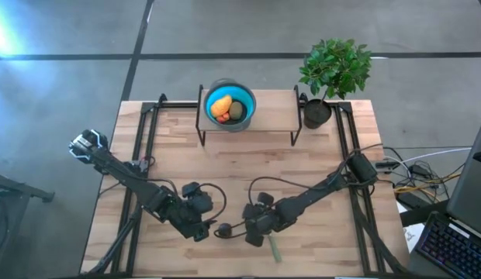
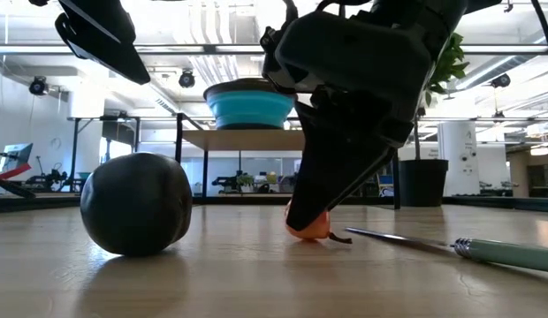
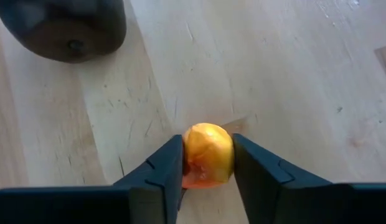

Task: Pick & Place Fruit
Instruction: Put the orange pear into the blue strainer bowl

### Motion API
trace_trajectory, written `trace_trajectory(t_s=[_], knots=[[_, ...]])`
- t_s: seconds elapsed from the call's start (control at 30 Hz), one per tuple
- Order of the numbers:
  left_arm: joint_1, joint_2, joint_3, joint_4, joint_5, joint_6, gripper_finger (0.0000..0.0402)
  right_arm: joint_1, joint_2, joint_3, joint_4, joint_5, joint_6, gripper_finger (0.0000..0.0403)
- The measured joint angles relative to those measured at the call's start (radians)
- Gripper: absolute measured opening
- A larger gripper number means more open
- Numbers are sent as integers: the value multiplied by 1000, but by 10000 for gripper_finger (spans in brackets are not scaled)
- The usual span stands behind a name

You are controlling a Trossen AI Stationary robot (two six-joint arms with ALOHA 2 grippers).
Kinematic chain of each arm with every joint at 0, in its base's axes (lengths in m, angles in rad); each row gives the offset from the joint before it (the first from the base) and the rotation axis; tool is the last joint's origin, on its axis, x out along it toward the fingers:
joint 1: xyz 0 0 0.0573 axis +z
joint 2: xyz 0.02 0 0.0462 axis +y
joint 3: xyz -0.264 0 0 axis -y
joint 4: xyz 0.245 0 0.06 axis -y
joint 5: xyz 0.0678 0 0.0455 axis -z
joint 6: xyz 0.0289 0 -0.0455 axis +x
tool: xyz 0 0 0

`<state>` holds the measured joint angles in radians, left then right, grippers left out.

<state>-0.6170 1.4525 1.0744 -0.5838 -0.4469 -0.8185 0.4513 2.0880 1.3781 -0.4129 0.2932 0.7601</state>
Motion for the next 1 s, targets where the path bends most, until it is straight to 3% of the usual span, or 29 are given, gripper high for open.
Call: trace_trajectory(t_s=[0.27,0.63,1.0], knots=[[0,0,0,0,0,0,312,-1,0,0,0,-3,-1,81],[0,0,0,0,2,0,312,-1,-13,0,-3,-23,-11,79],[0,0,0,-10,4,0,312,-30,-118,0,-26,-26,-108,82]])
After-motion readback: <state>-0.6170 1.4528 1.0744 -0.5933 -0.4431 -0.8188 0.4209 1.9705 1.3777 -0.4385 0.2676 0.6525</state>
